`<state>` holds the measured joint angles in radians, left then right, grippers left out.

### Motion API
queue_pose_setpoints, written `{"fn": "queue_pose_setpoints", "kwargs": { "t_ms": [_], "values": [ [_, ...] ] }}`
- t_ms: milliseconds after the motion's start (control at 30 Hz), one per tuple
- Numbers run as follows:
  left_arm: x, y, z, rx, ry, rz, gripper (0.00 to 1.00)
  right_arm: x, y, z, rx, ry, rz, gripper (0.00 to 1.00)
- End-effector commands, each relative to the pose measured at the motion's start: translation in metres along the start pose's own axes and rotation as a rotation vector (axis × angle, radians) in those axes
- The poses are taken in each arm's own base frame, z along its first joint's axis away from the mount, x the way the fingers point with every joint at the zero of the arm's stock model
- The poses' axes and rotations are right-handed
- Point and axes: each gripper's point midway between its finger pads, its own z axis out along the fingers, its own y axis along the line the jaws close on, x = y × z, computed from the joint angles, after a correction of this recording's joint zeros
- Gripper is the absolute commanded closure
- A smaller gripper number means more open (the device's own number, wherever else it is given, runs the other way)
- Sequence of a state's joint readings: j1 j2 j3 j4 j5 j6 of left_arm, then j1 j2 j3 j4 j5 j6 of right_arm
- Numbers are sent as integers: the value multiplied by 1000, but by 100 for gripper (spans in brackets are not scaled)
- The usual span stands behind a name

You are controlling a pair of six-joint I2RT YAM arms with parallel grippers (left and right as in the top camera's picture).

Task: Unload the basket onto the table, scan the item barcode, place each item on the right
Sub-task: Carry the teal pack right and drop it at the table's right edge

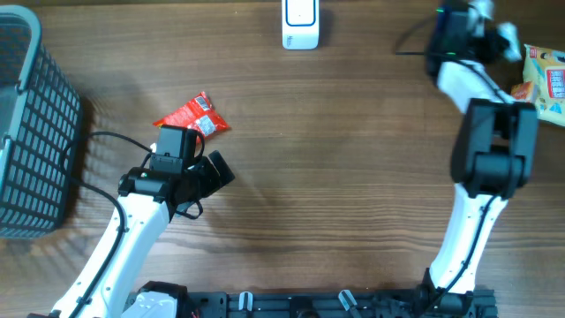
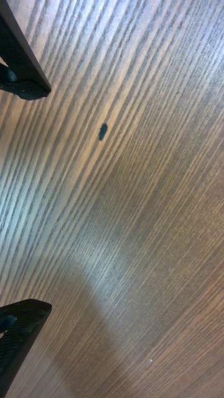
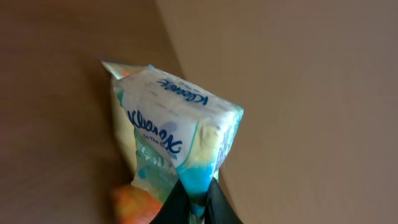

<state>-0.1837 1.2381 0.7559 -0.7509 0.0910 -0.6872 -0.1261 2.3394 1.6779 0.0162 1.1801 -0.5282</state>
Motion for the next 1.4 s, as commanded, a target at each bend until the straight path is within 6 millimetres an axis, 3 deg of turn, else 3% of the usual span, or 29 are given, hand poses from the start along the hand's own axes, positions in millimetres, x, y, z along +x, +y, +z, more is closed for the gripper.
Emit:
{"fn": "queue_pose_setpoints", "kwargs": {
  "t_ms": [0, 133, 267, 300, 333, 367, 400, 500, 700, 800, 900, 1100, 1233, 1333, 1367],
  "values": [
    [0, 3, 2, -17, -5, 1, 0, 35, -24, 27, 119, 127, 158, 96],
    [0, 3, 2, -17, -6, 1, 0, 60, -35, 51, 137, 200, 147, 96],
    [0, 3, 2, -17, -6, 1, 0, 74, -37, 60, 137, 233, 162, 95],
    [0, 3, 2, -17, -6, 1, 0, 77, -36, 61, 131, 240, 167, 89],
    [0, 3, 2, -17, -6, 1, 0, 78, -34, 62, 120, 242, 172, 80],
    [0, 3, 2, -17, -6, 1, 0, 80, -29, 62, 89, 244, 166, 60],
    [0, 3, 2, -17, -6, 1, 0, 80, -22, 62, 51, 242, 155, 32],
    [0, 3, 2, -17, -6, 1, 0, 82, -5, 61, -45, 241, 123, 0],
    [0, 3, 2, -17, -5, 1, 0, 77, -8, 54, -101, 239, 212, 0],
    [0, 3, 2, -17, -6, 1, 0, 60, -13, 43, -245, 200, 261, 0],
    [0, 3, 2, -17, -5, 1, 0, 42, -37, 30, -303, 162, 370, 0],
    [0, 3, 2, -17, -5, 1, 0, 4, -120, -8, -369, 32, 559, 0],
    [0, 3, 2, -17, -6, 1, 0, -5, -155, -41, -500, -8, 703, 0],
    [0, 3, 2, -17, -6, 1, 0, -9, -146, -83, -772, -6, 746, 0],
    [0, 3, 2, -17, -6, 1, 0, -12, -133, -112, -965, 1, 741, 0]
  ]
}}
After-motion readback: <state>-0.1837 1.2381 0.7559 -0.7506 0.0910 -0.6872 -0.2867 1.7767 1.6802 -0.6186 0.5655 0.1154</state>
